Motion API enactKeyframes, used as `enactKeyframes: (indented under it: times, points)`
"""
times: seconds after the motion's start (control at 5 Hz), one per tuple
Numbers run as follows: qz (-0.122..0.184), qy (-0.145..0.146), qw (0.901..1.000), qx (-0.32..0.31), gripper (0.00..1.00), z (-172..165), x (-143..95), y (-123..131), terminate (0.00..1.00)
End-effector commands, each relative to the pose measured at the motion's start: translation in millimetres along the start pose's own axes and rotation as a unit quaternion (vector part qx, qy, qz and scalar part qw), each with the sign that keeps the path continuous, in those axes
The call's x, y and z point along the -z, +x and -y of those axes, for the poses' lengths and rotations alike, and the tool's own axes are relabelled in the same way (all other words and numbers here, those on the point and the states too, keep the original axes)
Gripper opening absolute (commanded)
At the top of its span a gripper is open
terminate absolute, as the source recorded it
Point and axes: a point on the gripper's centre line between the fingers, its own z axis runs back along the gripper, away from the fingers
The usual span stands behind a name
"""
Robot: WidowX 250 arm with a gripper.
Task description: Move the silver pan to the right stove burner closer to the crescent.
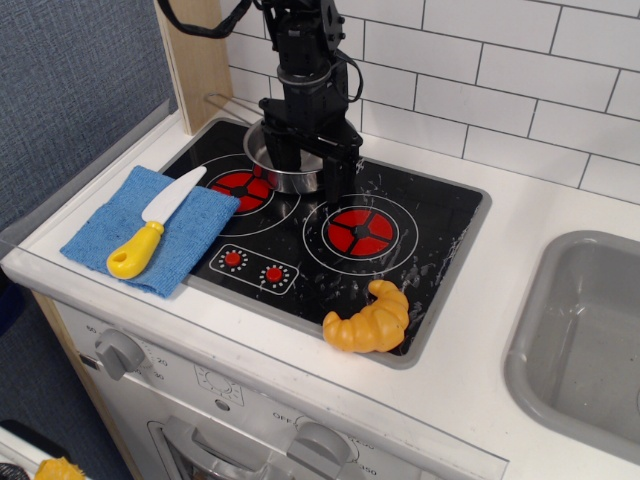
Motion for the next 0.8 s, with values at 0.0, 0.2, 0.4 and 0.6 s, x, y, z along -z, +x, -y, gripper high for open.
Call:
enactKeyframes:
  times: [0.0, 0.2, 0.4, 0.6]
  points:
    - [0.019, 0.009, 0.9996, 0.018, 0.0, -6, -18, 7, 0.0]
    - [0.021, 0.007, 0.9983, 0.055, 0.0, -7, -30, 0, 0.0]
    - [0.044, 0.009, 0.9953, 0.085, 0.0, -12, -52, -4, 0.0]
    - [0.071, 0.004, 0.9927, 0.098, 0.0, -25, -77, -5, 0.0]
